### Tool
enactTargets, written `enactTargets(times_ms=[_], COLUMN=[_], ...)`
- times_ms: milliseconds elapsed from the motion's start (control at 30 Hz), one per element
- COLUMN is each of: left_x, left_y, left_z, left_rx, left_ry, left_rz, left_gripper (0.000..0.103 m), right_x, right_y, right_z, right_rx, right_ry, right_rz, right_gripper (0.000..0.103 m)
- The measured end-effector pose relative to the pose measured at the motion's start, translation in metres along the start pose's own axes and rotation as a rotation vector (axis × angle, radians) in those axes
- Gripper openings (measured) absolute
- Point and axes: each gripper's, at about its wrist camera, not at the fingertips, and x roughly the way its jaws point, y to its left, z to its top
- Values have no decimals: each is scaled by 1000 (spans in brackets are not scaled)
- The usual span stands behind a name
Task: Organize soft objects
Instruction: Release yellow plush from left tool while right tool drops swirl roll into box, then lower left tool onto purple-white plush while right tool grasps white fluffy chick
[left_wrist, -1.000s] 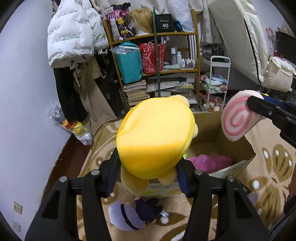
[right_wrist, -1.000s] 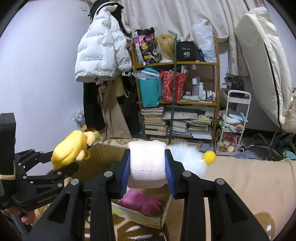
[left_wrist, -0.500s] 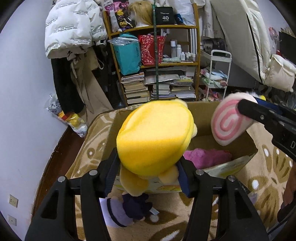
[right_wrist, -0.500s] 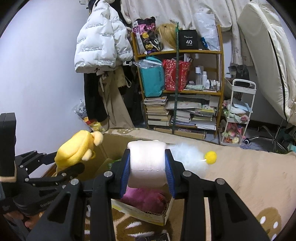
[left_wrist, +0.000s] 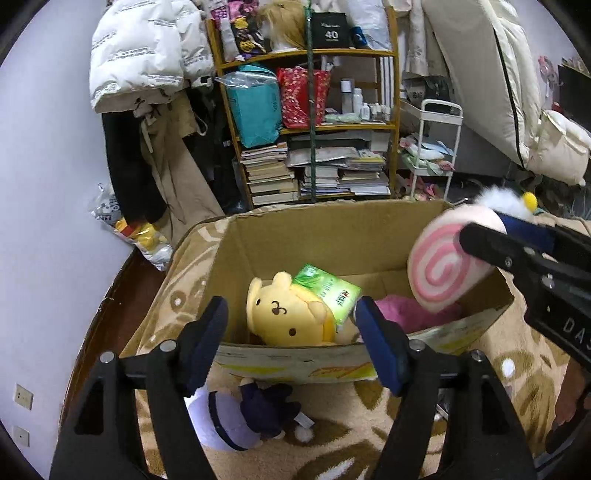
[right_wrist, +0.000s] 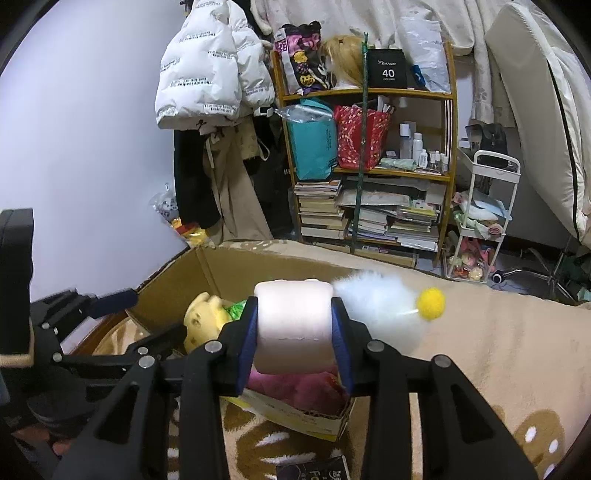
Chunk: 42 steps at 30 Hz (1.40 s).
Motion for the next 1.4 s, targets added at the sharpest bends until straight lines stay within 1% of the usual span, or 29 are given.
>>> enactTargets(times_ms=[133,200,233,400,467,500,700,833,1033,1167,1267,1400], left_x=[-2,-5,-7,-19,-23,-25,-34,-39,-49,-56,-62,-70], left_y=[7,13,16,26,31,32,37,41,58,65,67,66], left_z=[2,4,4,3,2,0,-9,-15,-29,-36,-39,-48], left_rx=[-18,-35,-43,-66,-69,-72,-71,-67,-120,-127,-134,-128], left_ry=[6,4,0,-4,-3,-2,27,38,72,90,90,87], left_rz=[7,7,9,32,44,46,64,85,97,116,123,136], left_gripper=[72,80,81,81,82,82,82,82,82,83,93,93], right_x=[1,0,-1,-8,-12,-14,-29,-42,-57,-64,-69,-76], right_y=[-2,-4,-5,-5,-4,-4,0,-5,-17,-23,-29,-36], right_z=[-1,-1,-1,2,2,2,3,4,1,-3,-7,-13], right_rx=[6,17,23,25,27,29,26,42,97,111,143,166], right_ry=[9,16,21,11,3,0,-20,-35,-33,-20,-5,7], right_rz=[-4,3,7,20,22,26,31,20,-11,-46,-68,-85], right_gripper=[43,44,46,47,54,55,57,64,64,64,64,64])
